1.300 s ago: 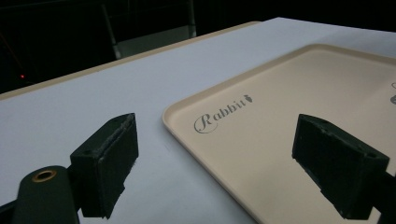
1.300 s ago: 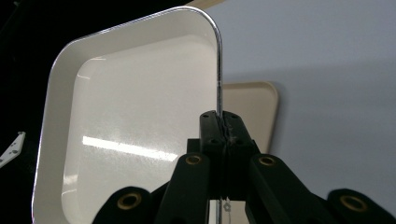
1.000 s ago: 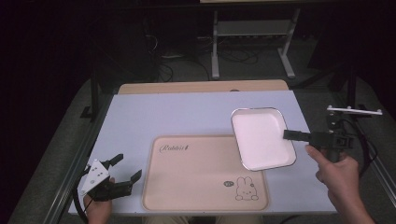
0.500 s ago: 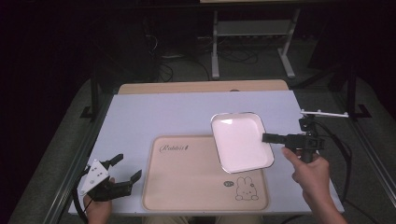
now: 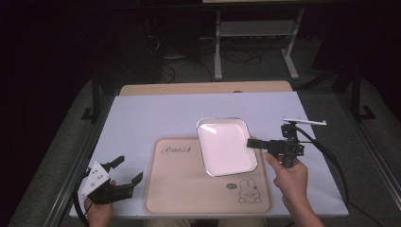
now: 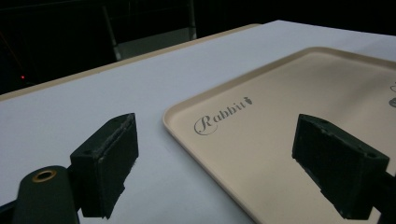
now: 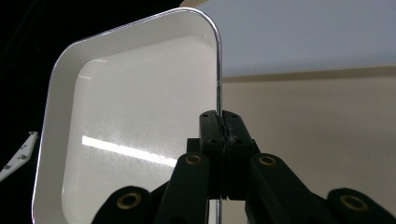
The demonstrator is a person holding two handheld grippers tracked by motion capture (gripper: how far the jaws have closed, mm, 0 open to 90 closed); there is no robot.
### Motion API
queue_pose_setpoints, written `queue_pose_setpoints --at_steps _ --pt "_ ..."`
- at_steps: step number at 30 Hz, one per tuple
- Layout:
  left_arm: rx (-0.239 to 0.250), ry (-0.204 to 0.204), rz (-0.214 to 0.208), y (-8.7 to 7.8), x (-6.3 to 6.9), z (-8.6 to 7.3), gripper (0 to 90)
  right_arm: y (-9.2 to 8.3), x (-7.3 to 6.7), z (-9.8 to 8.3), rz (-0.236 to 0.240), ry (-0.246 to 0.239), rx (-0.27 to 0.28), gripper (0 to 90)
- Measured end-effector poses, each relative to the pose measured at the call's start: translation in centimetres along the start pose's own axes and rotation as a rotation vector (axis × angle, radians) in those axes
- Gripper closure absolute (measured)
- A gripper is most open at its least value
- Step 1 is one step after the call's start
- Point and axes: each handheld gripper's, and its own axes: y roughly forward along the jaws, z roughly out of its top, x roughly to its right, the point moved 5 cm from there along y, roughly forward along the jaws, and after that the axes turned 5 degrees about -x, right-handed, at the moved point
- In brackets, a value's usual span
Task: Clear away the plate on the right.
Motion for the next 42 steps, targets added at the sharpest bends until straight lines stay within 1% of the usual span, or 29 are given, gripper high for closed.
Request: queue_pose_setpoints --at_steps 1,2,3,8,15,20,27,28,29,32,35,39,42 --pt "0.0 0.0 0.0 0.0 0.0 0.0 13.9 0.5 0.0 -0.2 -0.006 0.004 -0.001 88.3" --pt "0.0 0.0 0.0 0.0 0.0 0.0 13.9 0.5 0.0 -0.2 -0.006 0.004 -0.001 88.3" --pt "0.001 0.0 0.001 -0.1 0.0 0.0 13.9 1.1 0.1 -0.3 -0.006 0.011 -0.002 88.3" --pt "0.002 -0.004 0.002 -0.1 0.0 0.0 13.9 2.1 0.2 -0.5 -0.01 0.017 -0.001 88.3" --pt "0.002 -0.003 0.001 -0.1 0.0 0.0 13.9 3.5 0.6 -1.0 -0.047 0.017 0.001 88.2" --pt "0.003 -0.003 0.002 -0.1 0.0 0.0 13.9 4.6 1.3 -1.6 -0.067 0.03 -0.007 88.2" --pt "0.003 -0.005 0.001 -0.1 0.0 0.0 13.9 5.5 1.7 -2.0 -0.1 0.027 -0.002 88.2" --pt "0.003 -0.006 0.002 -0.1 0.0 0.0 13.9 5.9 1.8 -2.3 -0.115 0.027 -0.001 88.1" --pt "0.003 -0.006 0.002 0.0 0.0 0.0 13.9 5.9 1.8 -2.3 -0.115 0.027 -0.001 88.1" --pt "-0.001 -0.003 0.006 0.0 0.0 0.0 13.9 6.6 2.0 -2.8 -0.137 0.022 -0.011 88.1" --pt "0.0 -0.004 0.01 0.0 -0.1 0.0 14.0 7.1 2.3 -3.1 -0.158 0.028 -0.017 88.1" --pt "-0.004 -0.008 0.014 0.0 -0.2 -0.1 13.9 7.7 2.7 -3.3 -0.176 0.038 -0.022 87.9" --pt "-0.008 -0.002 0.014 0.0 -0.2 -0.1 14.0 8.3 2.9 -3.6 -0.183 0.035 -0.034 87.9"
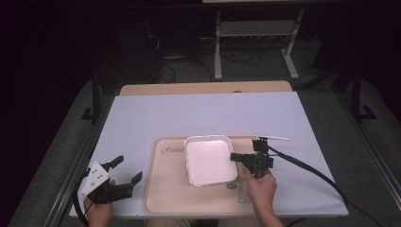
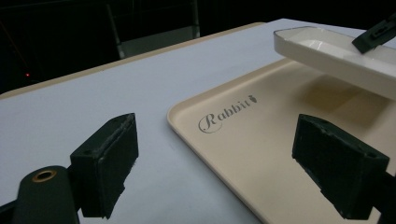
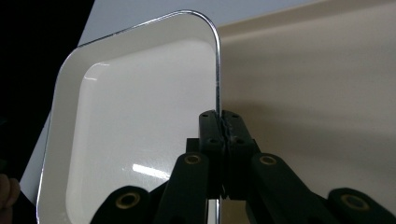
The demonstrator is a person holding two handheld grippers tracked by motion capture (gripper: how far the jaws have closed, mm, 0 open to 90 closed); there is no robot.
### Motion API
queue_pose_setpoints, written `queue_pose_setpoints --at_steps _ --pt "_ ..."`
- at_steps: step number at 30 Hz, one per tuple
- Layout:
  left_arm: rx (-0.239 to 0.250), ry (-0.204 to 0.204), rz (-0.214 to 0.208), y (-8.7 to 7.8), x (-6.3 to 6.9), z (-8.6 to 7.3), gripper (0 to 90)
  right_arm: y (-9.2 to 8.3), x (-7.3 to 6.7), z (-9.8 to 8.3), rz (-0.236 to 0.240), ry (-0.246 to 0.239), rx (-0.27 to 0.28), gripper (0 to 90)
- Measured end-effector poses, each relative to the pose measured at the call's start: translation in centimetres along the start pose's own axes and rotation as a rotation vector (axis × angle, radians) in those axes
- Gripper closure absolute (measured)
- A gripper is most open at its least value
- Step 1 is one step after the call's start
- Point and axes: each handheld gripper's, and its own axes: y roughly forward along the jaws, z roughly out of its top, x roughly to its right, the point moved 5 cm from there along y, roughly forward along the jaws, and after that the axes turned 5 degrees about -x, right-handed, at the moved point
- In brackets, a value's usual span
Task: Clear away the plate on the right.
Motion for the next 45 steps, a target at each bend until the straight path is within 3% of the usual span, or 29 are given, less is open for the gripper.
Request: queue_pose_setpoints --at_steps 23,29,37,45 --pt "0.006 0.001 -0.001 0.0 0.1 0.0 14.0 2.3 1.9 -0.8 -0.142 0.019 -0.031 87.1" --pt "0.005 0.004 -0.003 0.0 0.2 0.0 14.0 2.1 2.5 -1.0 -0.122 0.042 -0.021 85.7" --pt "0.002 0.005 -0.005 0.0 0.2 0.0 13.9 1.2 2.3 -1.5 -0.105 0.001 -0.012 78.5" --pt "0.0 0.006 -0.007 0.1 0.2 0.0 13.9 -0.7 2.4 -1.9 -0.083 -0.045 0.013 83.5"
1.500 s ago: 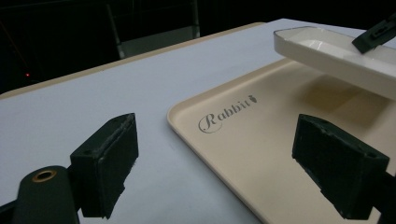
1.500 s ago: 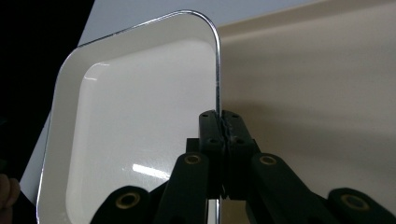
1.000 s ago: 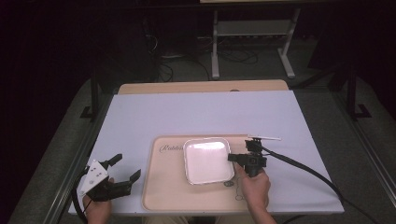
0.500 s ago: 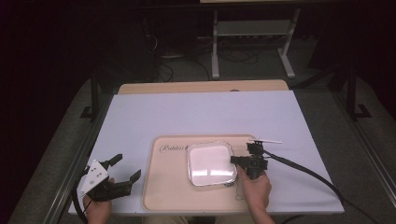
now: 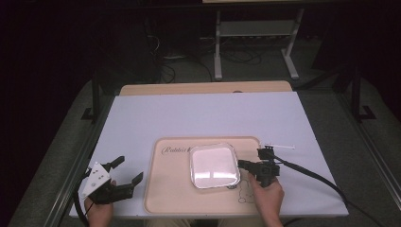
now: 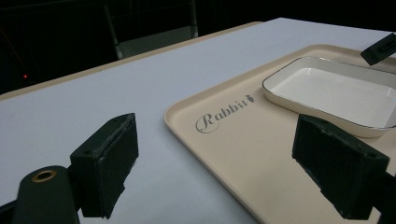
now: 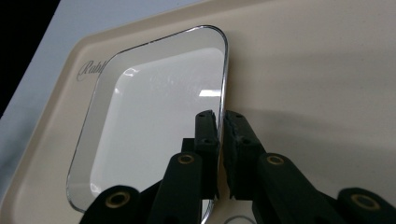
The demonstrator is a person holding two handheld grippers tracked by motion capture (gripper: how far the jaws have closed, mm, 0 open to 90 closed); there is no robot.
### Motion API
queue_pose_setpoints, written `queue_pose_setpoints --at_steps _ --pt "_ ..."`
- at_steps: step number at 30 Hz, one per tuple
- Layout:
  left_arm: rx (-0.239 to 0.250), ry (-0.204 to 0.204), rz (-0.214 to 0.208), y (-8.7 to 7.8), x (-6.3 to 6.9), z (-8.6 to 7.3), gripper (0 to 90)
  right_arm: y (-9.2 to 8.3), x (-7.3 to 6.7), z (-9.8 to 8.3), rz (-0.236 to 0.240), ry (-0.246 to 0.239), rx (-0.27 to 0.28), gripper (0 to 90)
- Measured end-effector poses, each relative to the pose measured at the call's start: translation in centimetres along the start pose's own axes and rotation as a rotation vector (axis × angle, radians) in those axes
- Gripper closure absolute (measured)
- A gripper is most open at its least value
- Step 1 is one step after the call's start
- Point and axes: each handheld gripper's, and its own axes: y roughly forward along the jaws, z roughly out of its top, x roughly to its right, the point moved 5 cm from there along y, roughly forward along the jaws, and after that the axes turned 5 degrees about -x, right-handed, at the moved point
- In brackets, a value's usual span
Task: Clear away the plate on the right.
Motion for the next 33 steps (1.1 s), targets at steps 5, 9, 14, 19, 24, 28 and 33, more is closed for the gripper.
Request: queue_pose_setpoints --at_steps 5,9,14,19,24,28,33 --pt "-0.001 0.0 0.001 0.0 0.0 0.0 13.9 -0.5 0.2 -0.3 -0.014 -0.03 -0.008 89.2" --pt "-0.002 0.004 0.0 0.0 0.1 0.0 13.9 -0.3 0.6 -0.8 -0.027 -0.039 -0.048 89.4" --pt "-0.003 0.004 0.0 0.1 0.0 0.0 13.9 -0.2 0.4 -1.3 -0.012 -0.045 -0.079 89.2" --pt "-0.003 0.005 0.001 0.1 0.1 0.0 14.0 0.0 0.3 -2.2 -0.017 -0.059 -0.112 89.2" --pt "-0.003 0.004 0.001 0.1 0.0 0.0 14.0 0.0 -0.1 -2.8 0.004 -0.062 -0.127 89.1" --pt "-0.002 0.003 0.002 0.1 0.1 0.0 13.9 0.0 -0.4 -3.2 0.024 -0.061 -0.137 88.7" --pt "-0.002 0.003 0.002 0.1 0.1 0.0 13.9 -0.1 -0.3 -3.4 0.017 -0.08 -0.137 86.3"
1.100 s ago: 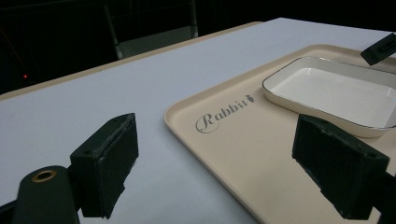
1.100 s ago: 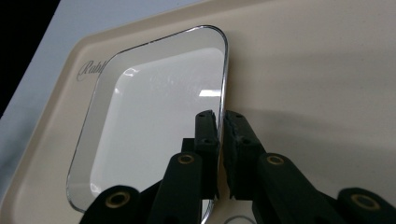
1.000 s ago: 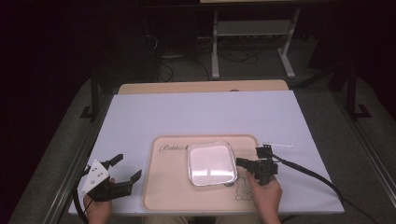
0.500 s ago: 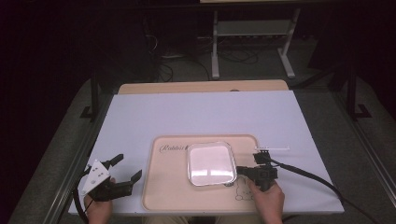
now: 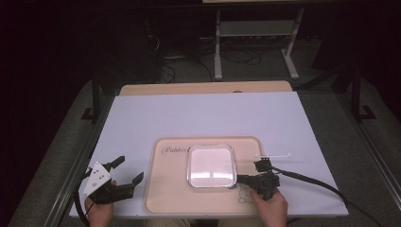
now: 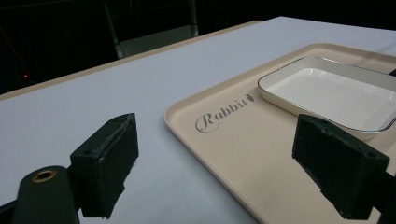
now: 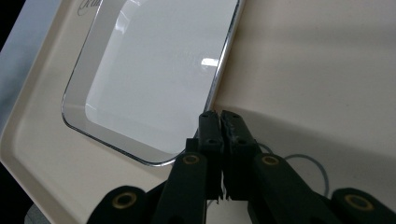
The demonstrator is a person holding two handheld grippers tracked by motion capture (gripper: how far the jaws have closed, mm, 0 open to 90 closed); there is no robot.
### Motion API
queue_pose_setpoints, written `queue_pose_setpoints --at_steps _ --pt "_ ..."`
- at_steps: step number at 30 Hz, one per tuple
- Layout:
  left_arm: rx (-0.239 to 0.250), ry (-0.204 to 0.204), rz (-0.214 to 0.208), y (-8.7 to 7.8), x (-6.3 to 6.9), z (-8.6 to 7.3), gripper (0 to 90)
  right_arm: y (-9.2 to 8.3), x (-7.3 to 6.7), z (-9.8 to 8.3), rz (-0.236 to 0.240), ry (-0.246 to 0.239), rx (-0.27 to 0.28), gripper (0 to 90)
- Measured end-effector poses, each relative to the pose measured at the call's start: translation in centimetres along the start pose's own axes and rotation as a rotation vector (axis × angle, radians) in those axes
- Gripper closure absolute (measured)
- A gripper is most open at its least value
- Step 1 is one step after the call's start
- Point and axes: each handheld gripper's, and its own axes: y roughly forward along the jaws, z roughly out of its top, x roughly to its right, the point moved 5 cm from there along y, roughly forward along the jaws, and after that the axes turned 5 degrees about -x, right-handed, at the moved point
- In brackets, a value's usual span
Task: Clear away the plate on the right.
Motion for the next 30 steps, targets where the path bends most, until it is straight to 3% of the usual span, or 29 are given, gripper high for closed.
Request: queue_pose_setpoints --at_steps 10,14,18,21,30 --pt "-0.004 0.002 0.0 0.0 -0.1 0.0 13.9 -1.6 0.2 0.9 -0.003 -0.071 0.066 75.5" --pt "-0.004 0.001 -0.001 0.0 0.0 0.0 14.0 -2.8 0.6 1.5 -0.024 -0.135 0.123 68.7" --pt "-0.009 0.002 0.0 0.1 -0.1 -0.1 13.9 -3.3 1.2 2.3 0.01 -0.18 0.129 60.8" --pt "-0.01 0.001 0.0 0.1 -0.1 -0.1 13.9 -3.7 1.4 2.6 0.003 -0.239 0.149 56.7" --pt "-0.018 0.002 0.0 0.3 -0.1 -0.2 14.0 -4.4 2.5 3.2 0.026 -0.338 0.184 43.3"
